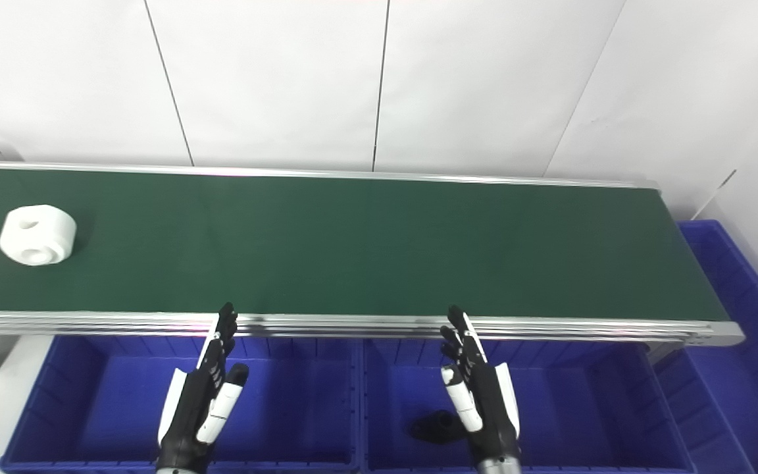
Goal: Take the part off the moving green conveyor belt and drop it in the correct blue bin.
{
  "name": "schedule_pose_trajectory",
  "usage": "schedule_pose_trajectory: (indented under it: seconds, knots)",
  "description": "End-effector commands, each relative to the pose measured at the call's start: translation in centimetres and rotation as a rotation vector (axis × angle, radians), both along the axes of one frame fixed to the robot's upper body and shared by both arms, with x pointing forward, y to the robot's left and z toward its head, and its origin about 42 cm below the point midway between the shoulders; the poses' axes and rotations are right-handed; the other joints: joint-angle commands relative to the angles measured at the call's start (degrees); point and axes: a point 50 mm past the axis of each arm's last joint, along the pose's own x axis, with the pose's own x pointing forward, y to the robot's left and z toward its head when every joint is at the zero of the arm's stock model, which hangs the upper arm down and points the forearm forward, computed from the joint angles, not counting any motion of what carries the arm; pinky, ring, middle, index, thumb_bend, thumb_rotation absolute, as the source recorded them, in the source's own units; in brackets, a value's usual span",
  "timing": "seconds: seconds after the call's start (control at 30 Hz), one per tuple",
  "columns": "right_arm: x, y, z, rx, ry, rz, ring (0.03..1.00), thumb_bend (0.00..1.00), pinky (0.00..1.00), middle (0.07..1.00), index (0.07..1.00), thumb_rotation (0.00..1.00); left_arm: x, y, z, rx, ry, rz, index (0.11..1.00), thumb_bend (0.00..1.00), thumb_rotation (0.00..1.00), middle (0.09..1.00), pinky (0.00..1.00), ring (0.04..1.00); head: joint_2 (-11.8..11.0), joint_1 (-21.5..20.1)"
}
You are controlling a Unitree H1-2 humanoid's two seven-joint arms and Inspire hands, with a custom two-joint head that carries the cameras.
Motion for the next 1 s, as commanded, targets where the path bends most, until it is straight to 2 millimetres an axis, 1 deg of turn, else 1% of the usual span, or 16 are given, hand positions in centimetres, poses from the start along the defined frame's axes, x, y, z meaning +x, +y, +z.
schedule_pose_trajectory:
  seconds: [0.0, 0.1, 0.13, 0.17, 0.2, 0.37, 0.47, 0.7, 0.73, 0.77, 0.8, 0.83, 0.87, 0.9, 0.93, 0.97]
  knots:
    - [0.0, -0.5, 0.7, 0.001, -0.073, 0.000, 0.919, 0.84, 0.88, 0.961, 0.958, 0.94, 0.5, -0.9, 0.6, -0.013, -0.045, -0.006, 1.000, 0.69, 0.93, 1.000, 1.00, 1.000, -0.9, 0.9]
    - [-0.2, -1.0, 0.1, -0.005, -0.053, -0.010, 0.926, 0.90, 0.90, 0.966, 0.958, 0.94, 0.4, -1.4, 0.1, -0.019, -0.044, -0.010, 1.000, 0.69, 0.92, 1.000, 1.00, 1.000, -3.0, 3.7]
    - [-0.3, -1.2, -0.1, -0.010, -0.046, -0.011, 0.935, 0.91, 0.91, 0.971, 0.962, 0.95, 0.4, -1.5, 0.0, -0.022, -0.043, -0.012, 1.000, 0.69, 0.91, 1.000, 1.00, 1.000, -3.0, 3.7]
    - [-0.3, -1.5, -0.3, -0.014, -0.042, -0.011, 0.941, 0.91, 0.92, 0.975, 0.965, 0.96, 0.4, -1.7, -0.1, -0.024, -0.042, -0.013, 1.000, 0.69, 0.91, 1.000, 1.00, 1.000, -3.9, 4.7]
    - [-0.4, -1.7, -0.5, -0.017, -0.038, -0.012, 0.948, 0.93, 0.94, 0.978, 0.961, 0.96, 0.4, -1.9, -0.3, -0.030, -0.039, -0.015, 1.000, 0.69, 0.90, 1.000, 1.00, 1.000, -4.1, 4.9]
    - [-0.6, -3.0, -1.8, -0.013, -0.036, -0.015, 0.946, 0.95, 0.94, 0.975, 0.956, 0.95, 0.4, -2.7, -1.0, -0.051, -0.021, -0.017, 1.000, 0.69, 0.86, 1.000, 1.00, 1.000, -7.2, 7.7]
    - [-0.8, -3.7, -2.6, -0.007, -0.036, -0.016, 0.933, 0.94, 0.94, 0.968, 0.955, 0.95, 0.4, -3.2, -1.4, -0.049, -0.043, -0.020, 1.000, 0.68, 0.86, 1.000, 1.00, 1.000, -9.2, 9.8]
    - [-1.0, -4.9, -3.5, -0.017, -0.017, -0.018, 0.950, 0.91, 0.96, 0.974, 0.970, 0.98, 0.4, -4.3, -2.1, -0.053, -0.039, -0.016, 1.000, 0.70, 0.82, 1.000, 0.97, 1.000, -11.7, 13.5]
    - [-1.1, -4.9, -3.6, -0.016, -0.015, -0.017, 0.952, 0.91, 0.97, 0.976, 0.973, 0.99, 0.4, -4.4, -2.2, -0.050, -0.037, -0.017, 1.000, 0.70, 0.82, 1.000, 0.97, 1.000, -11.8, 13.7]
    - [-1.1, -5.0, -3.7, -0.015, -0.011, -0.017, 0.954, 0.90, 0.98, 0.981, 0.977, 1.00, 0.4, -4.5, -2.3, -0.049, -0.033, -0.018, 0.999, 0.71, 0.82, 1.000, 0.97, 1.000, -12.8, 14.2]
    - [-1.1, -5.0, -3.8, -0.014, -0.009, -0.016, 0.956, 0.89, 0.98, 0.986, 0.982, 1.00, 0.4, -4.6, -2.4, -0.047, -0.030, -0.018, 0.998, 0.72, 0.82, 1.000, 0.96, 1.000, -12.8, 14.2]
    - [-1.1, -5.1, -3.9, -0.011, -0.006, -0.016, 0.958, 0.88, 0.99, 0.991, 0.985, 1.00, 0.4, -4.6, -2.5, -0.047, -0.026, -0.020, 0.997, 0.72, 0.81, 1.000, 0.95, 1.000, -13.8, 14.6]
    - [-1.1, -5.1, -4.0, -0.009, -0.003, -0.016, 0.959, 0.88, 0.99, 0.995, 0.989, 1.00, 0.4, -4.6, -2.6, -0.046, -0.023, -0.020, 0.996, 0.72, 0.80, 1.000, 0.94, 1.000, -13.8, 14.6]
    - [-1.1, -5.1, -4.1, -0.010, 0.002, -0.015, 0.958, 0.87, 0.99, 0.998, 0.994, 1.00, 0.4, -4.7, -2.7, -0.043, -0.021, -0.020, 0.992, 0.72, 0.79, 1.000, 0.92, 0.993, -14.7, 14.6]
    - [-1.0, -5.1, -4.2, -0.010, 0.005, -0.014, 0.957, 0.85, 1.00, 1.000, 0.998, 1.00, 0.4, -4.7, -2.8, -0.040, -0.020, -0.020, 0.989, 0.72, 0.79, 0.999, 0.91, 0.984, -14.7, 14.6]
    - [-1.0, -5.1, -4.3, -0.009, 0.009, -0.012, 0.957, 0.85, 1.00, 1.000, 0.998, 1.00, 0.4, -4.7, -2.9, -0.036, -0.019, -0.022, 0.988, 0.72, 0.79, 0.999, 0.91, 0.983, -15.9, 14.4]
